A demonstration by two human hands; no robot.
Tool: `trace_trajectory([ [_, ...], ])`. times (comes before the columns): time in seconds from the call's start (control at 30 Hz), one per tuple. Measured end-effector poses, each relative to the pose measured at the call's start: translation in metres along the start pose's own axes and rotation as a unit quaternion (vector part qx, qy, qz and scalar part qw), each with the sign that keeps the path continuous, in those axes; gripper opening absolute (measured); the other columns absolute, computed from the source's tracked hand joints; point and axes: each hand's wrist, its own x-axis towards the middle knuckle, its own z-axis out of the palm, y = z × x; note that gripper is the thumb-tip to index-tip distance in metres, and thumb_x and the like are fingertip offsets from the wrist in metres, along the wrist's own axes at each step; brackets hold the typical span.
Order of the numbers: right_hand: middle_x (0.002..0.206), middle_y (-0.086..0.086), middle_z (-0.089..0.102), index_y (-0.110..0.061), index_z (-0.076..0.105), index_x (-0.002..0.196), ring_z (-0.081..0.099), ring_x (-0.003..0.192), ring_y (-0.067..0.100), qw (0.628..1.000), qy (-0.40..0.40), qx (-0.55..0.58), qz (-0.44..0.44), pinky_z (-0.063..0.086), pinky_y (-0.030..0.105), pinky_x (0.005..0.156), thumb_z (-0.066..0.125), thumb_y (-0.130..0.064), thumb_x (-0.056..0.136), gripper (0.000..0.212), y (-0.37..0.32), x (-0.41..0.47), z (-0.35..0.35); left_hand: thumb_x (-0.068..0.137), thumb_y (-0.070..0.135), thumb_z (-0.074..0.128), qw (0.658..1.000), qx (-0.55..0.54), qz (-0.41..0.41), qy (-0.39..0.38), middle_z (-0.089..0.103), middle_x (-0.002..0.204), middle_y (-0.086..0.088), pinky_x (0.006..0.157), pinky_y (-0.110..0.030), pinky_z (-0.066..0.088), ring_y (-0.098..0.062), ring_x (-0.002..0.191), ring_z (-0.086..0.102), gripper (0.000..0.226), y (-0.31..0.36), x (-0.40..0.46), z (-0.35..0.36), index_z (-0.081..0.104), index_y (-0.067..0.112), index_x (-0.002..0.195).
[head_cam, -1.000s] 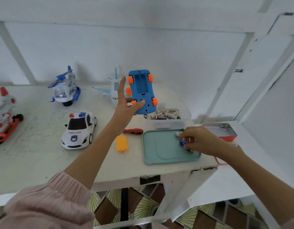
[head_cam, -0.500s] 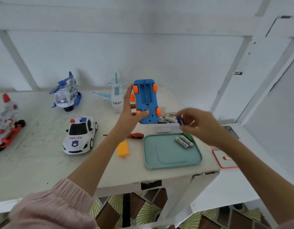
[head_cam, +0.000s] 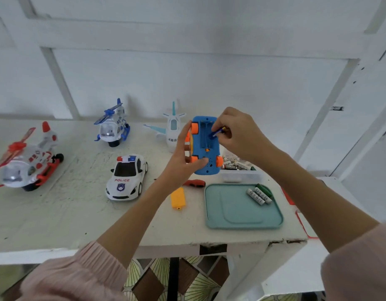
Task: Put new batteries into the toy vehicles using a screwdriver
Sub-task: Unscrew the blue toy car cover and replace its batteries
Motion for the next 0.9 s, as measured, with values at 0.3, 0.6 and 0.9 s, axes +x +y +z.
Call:
trace_trajectory([
  [0.3,0.085,0.004,0.056,-0.002,0.053,0.101,0.052,0.073,0.015,0.988,0.081,0.119,0.059,0.042,0.014,0.067,0.065,-0.002,0.079,0.026,-0.002,0.005,0.015,0.089,0.002,0.062,1.000,-0.023,-0.004,-0.009,0.050,0.118,0.003,0.068,-0.018,0.053,-0.022,0.105,0.059,0.083,-0.003,-0.003,0.006,0.017,0.062,0.124],
  [0.6,0.090,0.012,0.049,0.000,0.061,0.083,0.041,0.084,0.017,0.990,0.135,0.031,-0.002,0.034,0.015,0.066,0.068,-0.009,0.078,0.012,0.015,-0.003,0.024,0.088,0.001,0.062,0.999,-0.035,0.004,0.009,0.051,0.117,0.007,0.074,-0.022,0.055,-0.022,0.109,0.058,0.082,-0.002,0.001,0.011,0.018,0.062,0.122],
  [0.9,0.095,0.013,0.055,-0.001,0.062,0.075,0.047,0.089,0.023,0.984,0.169,-0.031,-0.041,0.048,0.033,0.051,0.049,-0.021,0.088,0.027,0.019,-0.016,0.027,0.086,0.007,0.067,1.000,-0.027,0.015,-0.003,0.050,0.125,-0.001,0.090,-0.042,0.054,-0.026,0.112,0.058,0.082,0.004,0.002,0.018,0.023,0.065,0.123],
])
